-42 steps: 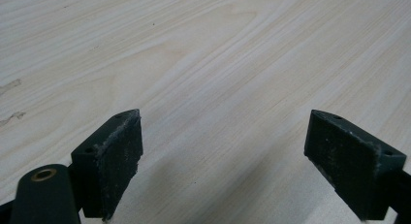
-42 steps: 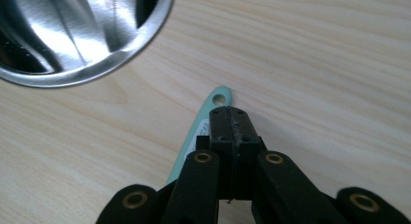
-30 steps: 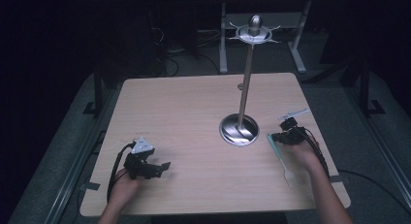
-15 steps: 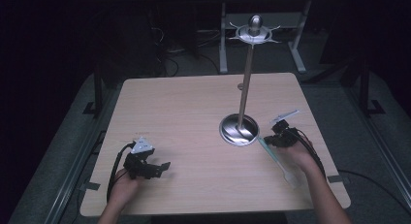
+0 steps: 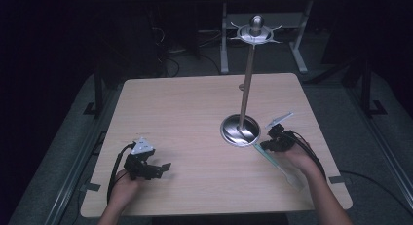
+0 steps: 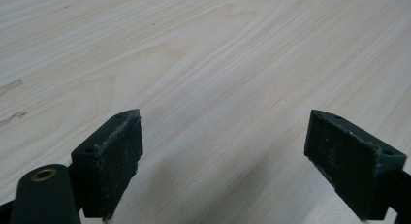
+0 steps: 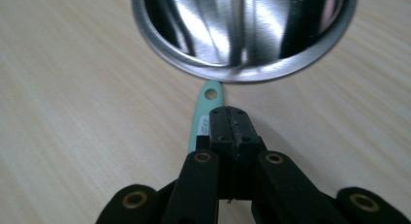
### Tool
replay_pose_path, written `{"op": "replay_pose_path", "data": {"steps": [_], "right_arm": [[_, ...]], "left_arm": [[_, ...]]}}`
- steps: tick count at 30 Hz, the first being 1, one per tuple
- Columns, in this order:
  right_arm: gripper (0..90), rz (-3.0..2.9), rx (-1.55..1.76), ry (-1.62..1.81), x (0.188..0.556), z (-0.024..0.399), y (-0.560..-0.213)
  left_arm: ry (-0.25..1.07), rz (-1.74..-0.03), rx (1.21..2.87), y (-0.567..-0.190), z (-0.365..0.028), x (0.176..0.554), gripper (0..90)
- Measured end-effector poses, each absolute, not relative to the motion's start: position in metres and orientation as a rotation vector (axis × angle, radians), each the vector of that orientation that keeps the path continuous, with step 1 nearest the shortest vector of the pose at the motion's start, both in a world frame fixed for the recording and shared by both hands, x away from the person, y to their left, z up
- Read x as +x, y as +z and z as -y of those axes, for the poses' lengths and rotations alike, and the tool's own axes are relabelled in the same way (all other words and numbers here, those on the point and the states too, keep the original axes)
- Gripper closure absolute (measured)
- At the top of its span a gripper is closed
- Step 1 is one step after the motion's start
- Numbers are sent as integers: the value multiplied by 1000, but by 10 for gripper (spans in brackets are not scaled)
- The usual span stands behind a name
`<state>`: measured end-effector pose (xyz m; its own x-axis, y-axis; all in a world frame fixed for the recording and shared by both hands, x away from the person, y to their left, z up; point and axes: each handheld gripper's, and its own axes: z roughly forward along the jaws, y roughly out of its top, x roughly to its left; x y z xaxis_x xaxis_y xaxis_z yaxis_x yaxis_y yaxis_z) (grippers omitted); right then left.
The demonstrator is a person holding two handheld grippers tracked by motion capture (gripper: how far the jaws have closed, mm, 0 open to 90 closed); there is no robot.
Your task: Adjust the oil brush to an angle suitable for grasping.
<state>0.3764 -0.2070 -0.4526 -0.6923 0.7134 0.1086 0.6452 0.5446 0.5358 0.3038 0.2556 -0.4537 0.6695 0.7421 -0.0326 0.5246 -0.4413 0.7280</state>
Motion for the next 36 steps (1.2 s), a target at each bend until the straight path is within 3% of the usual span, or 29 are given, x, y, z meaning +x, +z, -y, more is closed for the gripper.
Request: {"op": "replay_pose_path", "data": {"steps": [6, 13, 20, 36], "right_arm": [[898, -2652, 1190, 826, 375, 205, -449], [772, -2661, 1306, 746, 370, 208, -435], [707, -2731, 1322, 606, 366, 200, -430], [713, -2841, 1335, 369, 376, 183, -436]], "left_arm": [[375, -971, 2150, -453, -255, 303, 133], [374, -971, 2154, -454, -254, 303, 133], [372, -977, 2150, -455, -254, 303, 133], [363, -979, 2156, -455, -252, 303, 133]]}}
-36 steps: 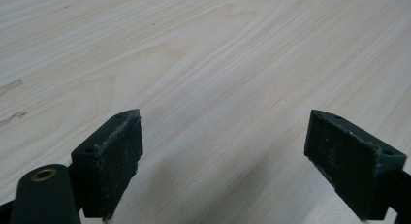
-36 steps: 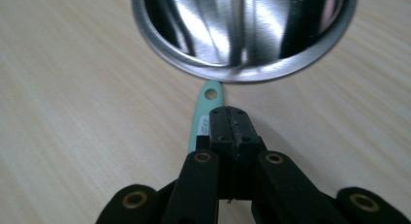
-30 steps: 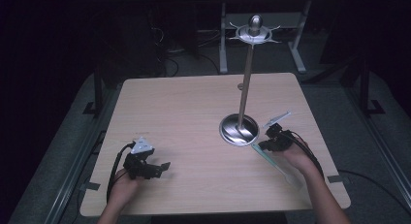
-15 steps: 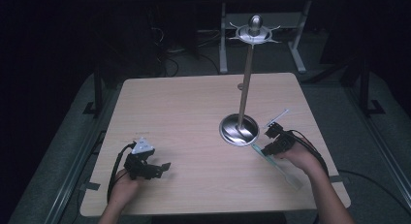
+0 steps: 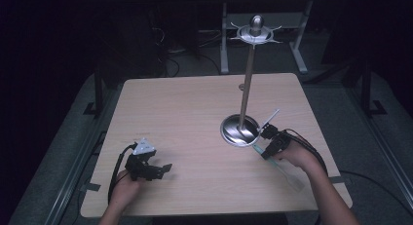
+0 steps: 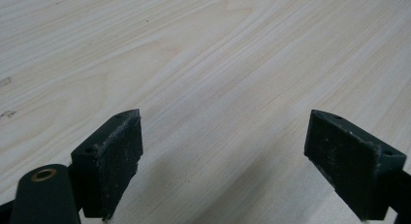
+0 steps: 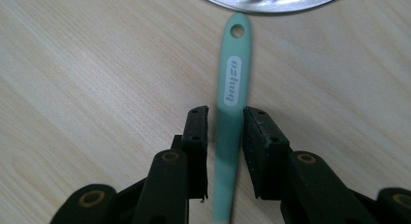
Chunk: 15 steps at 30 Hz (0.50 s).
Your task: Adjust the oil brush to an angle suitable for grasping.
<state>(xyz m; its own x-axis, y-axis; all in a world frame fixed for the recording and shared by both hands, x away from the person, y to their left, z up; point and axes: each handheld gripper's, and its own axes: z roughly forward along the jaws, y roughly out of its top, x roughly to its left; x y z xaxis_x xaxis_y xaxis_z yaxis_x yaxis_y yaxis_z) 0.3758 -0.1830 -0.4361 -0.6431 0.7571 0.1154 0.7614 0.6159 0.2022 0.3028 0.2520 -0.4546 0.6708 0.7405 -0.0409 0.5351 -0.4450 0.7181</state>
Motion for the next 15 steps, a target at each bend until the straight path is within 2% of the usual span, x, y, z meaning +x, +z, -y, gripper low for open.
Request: {"op": "replay_pose_path", "data": {"steps": [15], "right_arm": [[750, 2814, -1311, -218, 386, 171, -437]], "left_arm": [[352, -977, 2157, -455, -251, 303, 133]]}}
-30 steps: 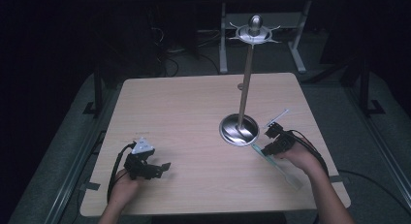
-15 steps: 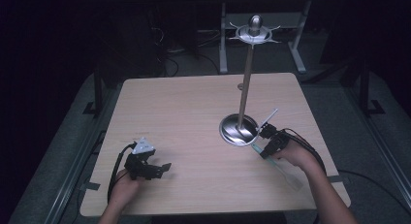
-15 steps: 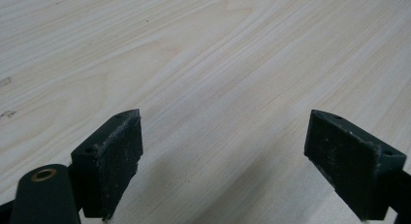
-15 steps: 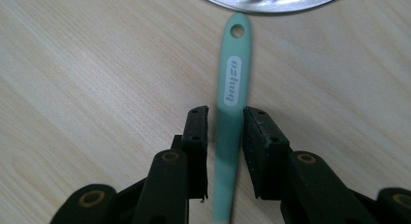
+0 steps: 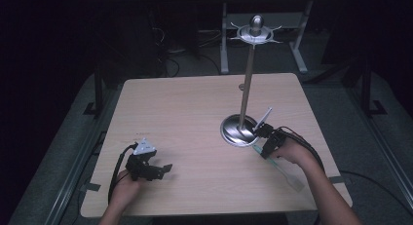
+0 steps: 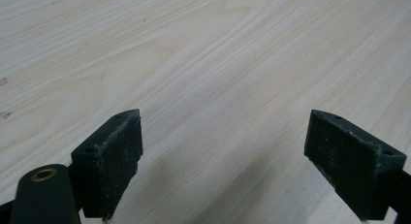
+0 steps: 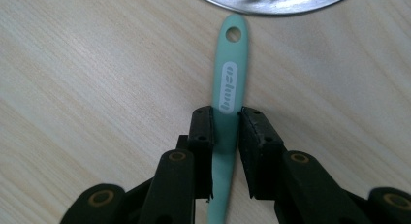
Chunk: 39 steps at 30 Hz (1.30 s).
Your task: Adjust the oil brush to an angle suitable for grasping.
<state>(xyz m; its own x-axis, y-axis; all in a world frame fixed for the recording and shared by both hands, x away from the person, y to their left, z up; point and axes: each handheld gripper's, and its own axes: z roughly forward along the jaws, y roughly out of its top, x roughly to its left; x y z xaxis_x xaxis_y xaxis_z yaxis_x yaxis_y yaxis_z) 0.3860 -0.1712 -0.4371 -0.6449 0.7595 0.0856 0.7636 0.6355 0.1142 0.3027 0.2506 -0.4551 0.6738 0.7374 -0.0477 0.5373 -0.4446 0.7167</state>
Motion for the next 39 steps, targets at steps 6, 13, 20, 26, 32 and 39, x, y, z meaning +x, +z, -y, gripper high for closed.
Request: {"op": "replay_pose_path", "data": {"steps": [6, 13, 20, 26, 32, 39], "right_arm": [[735, 2818, -1286, -153, 390, 166, -437], [755, 2813, -1272, -108, 394, 163, -437], [770, 2785, -1300, -178, 393, 170, -437], [772, 2758, -1321, -240, 391, 176, -436], [771, 2772, -1342, -387, 386, 188, -426], [771, 2774, -1377, -623, 376, 205, -410]], "left_arm": [[350, -969, 2164, -456, -249, 303, 133], [349, -968, 2162, -456, -249, 303, 133], [349, -968, 2163, -456, -249, 303, 133], [348, -973, 2167, -456, -250, 303, 133], [349, -973, 2167, -456, -250, 303, 133], [346, -976, 2169, -456, -250, 303, 133]]}}
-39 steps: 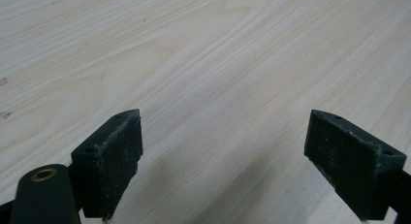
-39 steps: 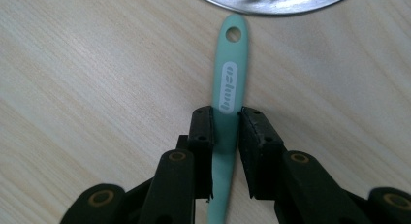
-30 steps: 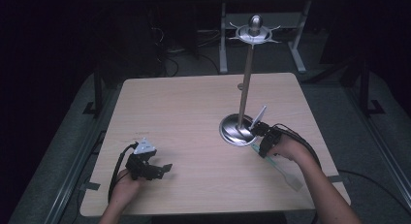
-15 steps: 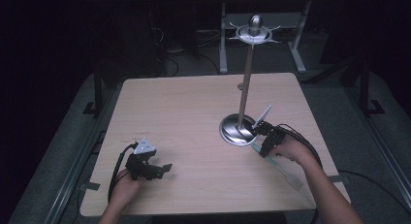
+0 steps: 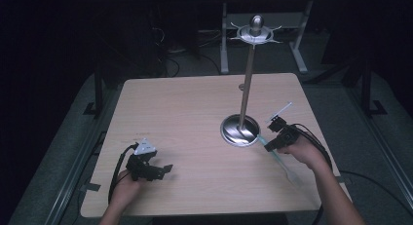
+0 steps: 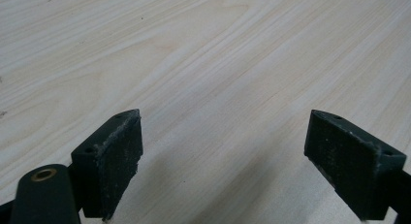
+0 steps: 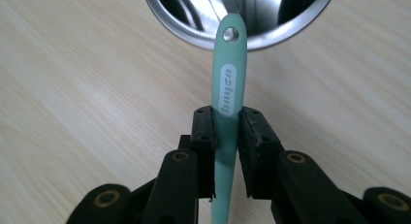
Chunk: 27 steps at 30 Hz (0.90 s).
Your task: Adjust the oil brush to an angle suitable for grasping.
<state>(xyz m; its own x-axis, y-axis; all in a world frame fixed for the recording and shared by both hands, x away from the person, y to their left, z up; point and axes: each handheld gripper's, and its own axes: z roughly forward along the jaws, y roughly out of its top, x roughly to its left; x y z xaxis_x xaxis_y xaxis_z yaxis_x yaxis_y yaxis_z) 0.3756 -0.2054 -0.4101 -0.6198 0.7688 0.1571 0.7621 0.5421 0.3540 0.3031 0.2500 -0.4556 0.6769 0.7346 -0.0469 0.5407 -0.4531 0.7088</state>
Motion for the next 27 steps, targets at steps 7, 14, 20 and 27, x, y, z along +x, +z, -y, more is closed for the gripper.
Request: {"op": "replay_pose_path", "data": {"steps": [7, 14, 20, 27], "right_arm": [[771, -2650, 1344, 800, 365, 219, -396], [771, -2548, 1348, 943, 358, 230, -386], [771, -2476, 1315, 1065, 353, 240, -378], [771, -2395, 1275, 1182, 348, 251, -376]], "left_arm": [[347, -976, 2165, -456, -250, 303, 133], [353, -968, 2170, -456, -251, 304, 133], [350, -964, 2173, -456, -250, 303, 133], [355, -960, 2172, -456, -250, 303, 133]]}}
